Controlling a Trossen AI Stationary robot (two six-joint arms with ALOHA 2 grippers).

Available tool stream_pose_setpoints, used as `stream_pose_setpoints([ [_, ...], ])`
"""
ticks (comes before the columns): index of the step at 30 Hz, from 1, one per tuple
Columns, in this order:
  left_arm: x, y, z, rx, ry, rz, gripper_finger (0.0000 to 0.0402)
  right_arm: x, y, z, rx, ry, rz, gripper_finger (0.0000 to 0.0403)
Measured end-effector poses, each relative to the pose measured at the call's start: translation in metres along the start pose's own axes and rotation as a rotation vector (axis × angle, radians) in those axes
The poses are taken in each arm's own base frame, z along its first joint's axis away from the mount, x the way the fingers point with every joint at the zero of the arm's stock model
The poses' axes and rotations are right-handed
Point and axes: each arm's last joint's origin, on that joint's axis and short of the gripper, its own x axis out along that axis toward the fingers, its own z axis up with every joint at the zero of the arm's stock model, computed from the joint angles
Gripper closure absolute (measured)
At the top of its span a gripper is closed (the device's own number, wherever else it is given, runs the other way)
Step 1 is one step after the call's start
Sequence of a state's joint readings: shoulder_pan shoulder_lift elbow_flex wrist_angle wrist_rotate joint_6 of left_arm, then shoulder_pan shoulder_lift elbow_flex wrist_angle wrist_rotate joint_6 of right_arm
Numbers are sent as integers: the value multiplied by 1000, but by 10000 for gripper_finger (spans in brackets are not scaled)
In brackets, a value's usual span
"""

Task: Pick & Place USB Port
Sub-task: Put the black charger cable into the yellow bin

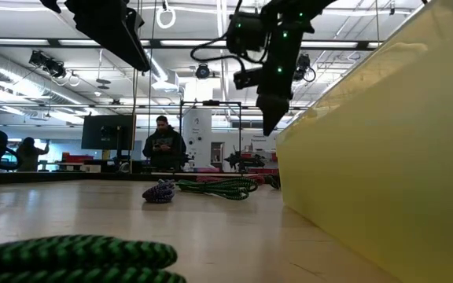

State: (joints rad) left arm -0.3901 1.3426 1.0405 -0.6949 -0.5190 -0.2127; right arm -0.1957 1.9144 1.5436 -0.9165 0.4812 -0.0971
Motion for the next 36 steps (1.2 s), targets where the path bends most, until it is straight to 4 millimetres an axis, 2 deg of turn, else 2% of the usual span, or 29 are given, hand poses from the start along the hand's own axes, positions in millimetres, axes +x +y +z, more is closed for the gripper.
stream_pose_setpoints([
  [6, 0, 0, -2, 8, 21, 4, 289, 6, 4, -2, 314, 54, 213, 275],
  [11, 0, 1, -4, 4, 34, 8, 289, 8, 2, -10, 572, 177, 254, 275],
  [18, 0, 1, -4, -17, 36, 8, 289, 24, 10, -11, 805, 135, 261, 275],
  [22, 0, 1, -4, -27, 37, 6, 289, 42, 13, -21, 875, 156, 289, 272],
  [27, 0, -1, -4, -37, 49, -42, 289, 55, 14, -32, 938, 205, 293, 249],
  [36, 0, -1, -4, -37, 53, -59, 289, 58, 15, -16, 1033, 33, 404, 193],
])
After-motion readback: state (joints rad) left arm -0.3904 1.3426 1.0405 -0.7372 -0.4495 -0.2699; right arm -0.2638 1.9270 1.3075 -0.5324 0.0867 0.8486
